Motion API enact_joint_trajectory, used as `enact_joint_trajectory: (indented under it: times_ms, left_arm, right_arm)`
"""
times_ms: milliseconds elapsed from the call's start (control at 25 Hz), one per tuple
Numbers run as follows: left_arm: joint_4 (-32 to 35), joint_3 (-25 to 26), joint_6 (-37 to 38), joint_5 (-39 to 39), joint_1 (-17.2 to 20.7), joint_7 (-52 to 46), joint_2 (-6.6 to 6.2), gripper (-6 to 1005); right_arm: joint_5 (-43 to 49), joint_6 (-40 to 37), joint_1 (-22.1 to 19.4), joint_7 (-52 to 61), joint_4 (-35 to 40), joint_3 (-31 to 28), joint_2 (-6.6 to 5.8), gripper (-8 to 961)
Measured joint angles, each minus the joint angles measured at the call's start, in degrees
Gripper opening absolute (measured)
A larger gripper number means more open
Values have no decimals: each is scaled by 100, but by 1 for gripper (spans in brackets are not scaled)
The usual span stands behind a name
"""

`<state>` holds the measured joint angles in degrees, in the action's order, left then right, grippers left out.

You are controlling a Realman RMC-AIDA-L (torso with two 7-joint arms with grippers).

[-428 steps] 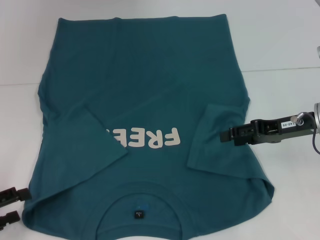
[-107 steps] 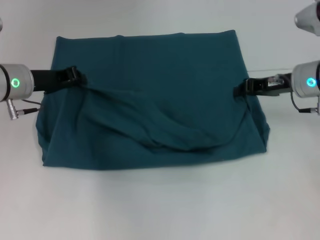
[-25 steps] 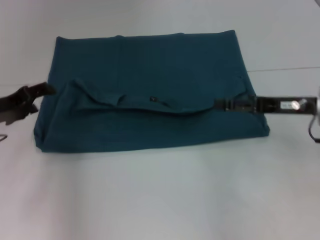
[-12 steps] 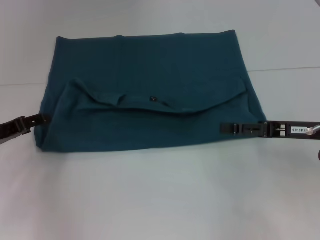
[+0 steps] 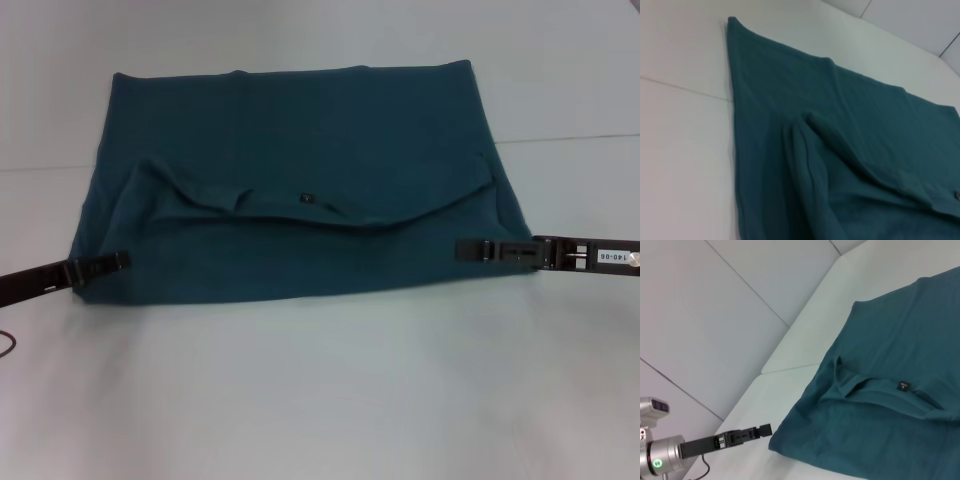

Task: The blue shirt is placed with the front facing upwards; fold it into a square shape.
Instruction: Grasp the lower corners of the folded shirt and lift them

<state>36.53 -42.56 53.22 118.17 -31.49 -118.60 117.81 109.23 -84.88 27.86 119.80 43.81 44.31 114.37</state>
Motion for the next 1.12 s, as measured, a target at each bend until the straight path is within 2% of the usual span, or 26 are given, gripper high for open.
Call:
enact_joint_trajectory:
  times_ms: [600, 840, 880, 1080, 1120]
  left_arm:
    - [-251, -323, -326, 66, -66, 22, 24, 831]
    - [-217, -324, -350, 22, -83, -245, 90, 817]
    - [-209, -293, -321, 7, -100, -435, 75, 814]
    - [-405, -312, -63, 67, -278, -1345, -194, 802]
    - [-413, -322, -20, 69, -296, -1436, -226, 732]
  right_arm:
    - [-8, 18, -52, -27, -74, -108, -13, 865]
    - [-8, 17, -51, -27, -74, -130, -11, 865]
    - [-8, 16, -51, -27, -75, -143, -11, 865]
    - [-9, -13, -56, -24, -85, -233, -11, 865]
    - [-9, -14, -56, -24, -98, -249, -11, 865]
